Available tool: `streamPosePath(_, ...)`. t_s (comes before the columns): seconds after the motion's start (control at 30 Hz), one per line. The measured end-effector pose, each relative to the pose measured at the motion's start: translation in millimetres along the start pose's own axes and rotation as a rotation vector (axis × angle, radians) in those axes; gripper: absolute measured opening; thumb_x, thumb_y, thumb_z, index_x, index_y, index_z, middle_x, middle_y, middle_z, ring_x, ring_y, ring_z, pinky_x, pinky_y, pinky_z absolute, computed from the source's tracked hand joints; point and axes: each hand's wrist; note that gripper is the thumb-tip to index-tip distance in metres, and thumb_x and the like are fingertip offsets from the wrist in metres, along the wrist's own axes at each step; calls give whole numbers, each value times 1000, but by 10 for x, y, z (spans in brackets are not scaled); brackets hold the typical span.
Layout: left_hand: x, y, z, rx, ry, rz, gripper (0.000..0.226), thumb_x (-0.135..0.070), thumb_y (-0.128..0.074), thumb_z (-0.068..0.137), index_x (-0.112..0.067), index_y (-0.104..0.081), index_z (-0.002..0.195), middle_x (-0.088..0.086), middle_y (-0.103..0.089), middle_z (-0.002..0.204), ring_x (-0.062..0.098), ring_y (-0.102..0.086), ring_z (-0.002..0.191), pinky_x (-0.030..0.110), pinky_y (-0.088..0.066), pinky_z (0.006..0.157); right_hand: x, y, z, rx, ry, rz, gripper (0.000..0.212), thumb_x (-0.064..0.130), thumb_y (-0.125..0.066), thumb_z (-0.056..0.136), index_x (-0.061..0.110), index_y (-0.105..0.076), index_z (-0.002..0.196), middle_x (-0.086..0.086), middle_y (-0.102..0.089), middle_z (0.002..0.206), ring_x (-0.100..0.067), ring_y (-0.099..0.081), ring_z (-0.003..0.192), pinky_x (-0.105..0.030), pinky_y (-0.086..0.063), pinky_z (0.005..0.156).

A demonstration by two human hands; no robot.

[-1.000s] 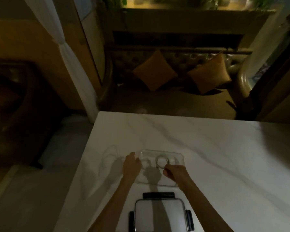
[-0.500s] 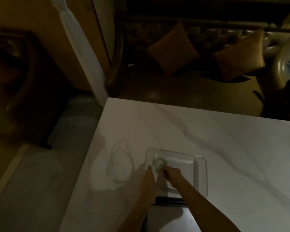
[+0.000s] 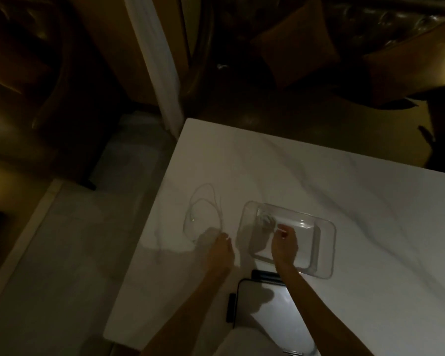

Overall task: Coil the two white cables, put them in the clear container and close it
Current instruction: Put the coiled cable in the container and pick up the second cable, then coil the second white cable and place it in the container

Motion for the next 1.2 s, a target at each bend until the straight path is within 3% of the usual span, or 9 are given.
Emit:
streamPosePath(0.07, 175, 180, 36, -33, 43, 124, 22, -7, -39, 97, -4, -58, 109, 8, -58, 102, 23, -57, 99, 28, -44, 83, 122, -84, -323, 26, 312, -23, 12, 11, -51, 96, 16, -62, 96, -1, -63, 89, -10, -58, 74, -28, -51, 73)
streamPosePath(0.13, 507, 271, 107, -78, 21, 250, 28, 2, -43, 86, -4, -61, 108, 12, -60, 104, 30, -58, 98, 35, -46, 83, 120, -318, -477, 247, 450, -153, 13, 12, -52, 95, 15, -65, 98, -1, -65, 91, -8, -59, 74, -19, -47, 69)
streamPosePath(0.3, 1021, 414, 408, 110, -200, 499, 35, -9, -56, 83, -10, -60, 118, 11, -61, 118, 32, -55, 113, 37, -46, 93, -124, -1089, -558, 641, 434, -628, 33, 10, -43, 98, 9, -54, 129, -14, -54, 130, -25, -52, 118, -24, -38, 96)
streamPosePath(0.4, 1091, 526, 601, 250, -278, 601, 38, -24, -77, 69, -13, -69, 104, 6, -69, 101, 25, -64, 98, 32, -52, 83, -252, -1404, -589, 712, 477, -820, 41, 11, -44, 97, 12, -43, 138, -14, -44, 142, -28, -47, 125, -37, -38, 107)
streamPosePath(0.6, 980, 808, 693, 412, -425, 686, 41, -1, -45, 89, -1, -42, 130, 18, -46, 135, 34, -42, 125, 39, -33, 104, -263, -1537, -688, 599, 537, -950, 28, 25, -45, 98, 17, -54, 123, -5, -55, 128, -21, -53, 114, -31, -45, 94)
streamPosePath(0.77, 868, 1156, 575, 453, -479, 392, 29, -7, -47, 92, -8, -55, 120, 16, -59, 122, 31, -49, 115, 36, -39, 92, 36, -1180, -761, 595, 690, -899, 22, 30, -55, 94, 25, -68, 111, -3, -68, 109, -21, -60, 98, -34, -50, 80)
streamPosePath(0.9, 553, 1506, 360, 454, -451, -36, 21, -7, -48, 95, -2, -62, 110, 19, -67, 102, 23, -60, 90, 29, -43, 74, 379, -800, -935, 525, 863, -755, 21, 27, -57, 94, 31, -67, 112, 4, -69, 88, -6, -51, 77, -18, -39, 64)
streamPosePath(1.03, 21, 1865, 31, 342, -521, -247, 23, 3, -40, 95, -2, -51, 115, 10, -57, 102, 16, -56, 86, 18, -46, 76, 866, -361, -1105, 289, 991, -628, 32, 17, -64, 90, 28, -65, 120, 2, -56, 76, -11, -53, 68, -11, -34, 60)
streamPosePath(1.2, -807, 2436, -495, 37, -818, -119, 26, -26, -38, 97, -15, -57, 111, 3, -54, 112, 13, -54, 102, 26, -46, 90, 1595, 332, -1465, 76, 1253, -692, 47, -5, -71, 76, 20, -65, 116, 5, -71, 84, -16, -62, 72, -17, -44, 53)
Point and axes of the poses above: each hand's wrist, its own z-axis towards the middle knuckle, its own y-axis out of the back of the hand, x = y × z
